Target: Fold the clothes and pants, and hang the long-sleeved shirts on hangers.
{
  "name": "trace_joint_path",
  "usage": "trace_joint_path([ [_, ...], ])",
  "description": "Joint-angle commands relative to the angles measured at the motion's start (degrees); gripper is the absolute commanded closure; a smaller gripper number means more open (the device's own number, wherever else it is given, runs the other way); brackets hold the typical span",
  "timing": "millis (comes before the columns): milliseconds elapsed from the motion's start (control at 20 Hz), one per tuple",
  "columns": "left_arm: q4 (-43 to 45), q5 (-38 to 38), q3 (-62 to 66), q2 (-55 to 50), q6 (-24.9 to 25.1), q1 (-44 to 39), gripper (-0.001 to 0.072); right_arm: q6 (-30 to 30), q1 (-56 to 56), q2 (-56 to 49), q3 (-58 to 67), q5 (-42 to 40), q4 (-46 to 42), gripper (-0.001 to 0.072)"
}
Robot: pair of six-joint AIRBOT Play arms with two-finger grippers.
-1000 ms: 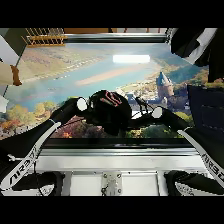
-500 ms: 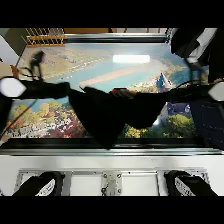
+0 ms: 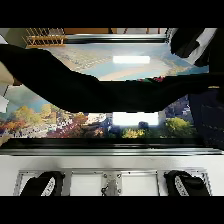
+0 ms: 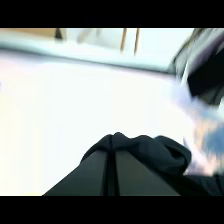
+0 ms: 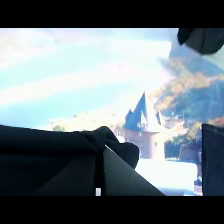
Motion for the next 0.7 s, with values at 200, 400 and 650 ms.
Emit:
trace_joint_path([
  [200,-0.11,-1.31,2.64,5.51,-2.10,8.50,0.0697,9.70,-0.35,4.02,-0.07,19.21,-0.42,0.0700],
  [400,-3.21,-4.13,-6.29,-3.58,-1.88,9.64,0.0697,15.72,-0.22,-2.89,-7.15,27.89,6.69,0.0700],
  [650,-3.56,11.80,-9.22,-27.30,1.53,1.03,0.0697,10.32,-0.24,-20.61,-17.27,14.34,7.96,0.0700],
])
